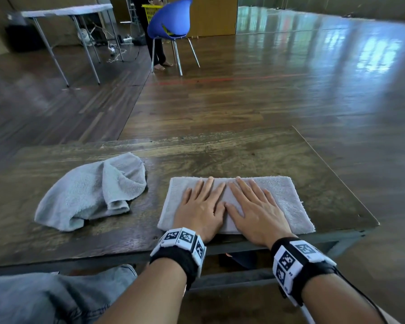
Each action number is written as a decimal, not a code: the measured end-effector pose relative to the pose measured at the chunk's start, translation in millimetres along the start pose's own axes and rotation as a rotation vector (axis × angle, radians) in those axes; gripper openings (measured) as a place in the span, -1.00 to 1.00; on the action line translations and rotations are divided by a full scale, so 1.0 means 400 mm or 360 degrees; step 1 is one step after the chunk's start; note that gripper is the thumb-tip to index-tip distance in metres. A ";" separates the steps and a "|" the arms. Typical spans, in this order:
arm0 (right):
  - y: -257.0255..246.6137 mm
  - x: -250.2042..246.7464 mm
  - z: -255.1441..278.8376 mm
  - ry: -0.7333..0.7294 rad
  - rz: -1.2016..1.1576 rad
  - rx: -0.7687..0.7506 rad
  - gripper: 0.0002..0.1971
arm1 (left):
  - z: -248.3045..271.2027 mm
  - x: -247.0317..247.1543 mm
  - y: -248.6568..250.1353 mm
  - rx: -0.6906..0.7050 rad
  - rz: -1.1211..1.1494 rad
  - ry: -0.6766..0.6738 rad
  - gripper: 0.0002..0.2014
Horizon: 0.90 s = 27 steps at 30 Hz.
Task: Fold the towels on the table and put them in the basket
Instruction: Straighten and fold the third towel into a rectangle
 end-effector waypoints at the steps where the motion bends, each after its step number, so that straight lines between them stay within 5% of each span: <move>1: 0.005 -0.001 0.000 0.0004 0.0000 0.0019 -0.27 | 0.002 -0.002 -0.007 -0.0019 -0.0015 0.0002 -0.43; 8: 0.075 -0.008 0.013 0.0016 -0.0017 0.0165 -0.04 | 0.007 -0.007 -0.033 -0.0084 -0.0001 -0.0016 -0.39; 27: 0.186 -0.033 0.055 -0.0004 -0.0029 0.0465 -0.03 | 0.033 -0.026 -0.125 -0.0279 0.0002 -0.0072 -0.23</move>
Point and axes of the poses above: each hand's wrist, its own z-axis away from the middle knuckle, its own x-axis out of the palm, y = z × x, the point moved 9 cm from there along -z, towards the middle knuckle, and after that the axes turned 8 degrees about -y, right-handed, at the moved point
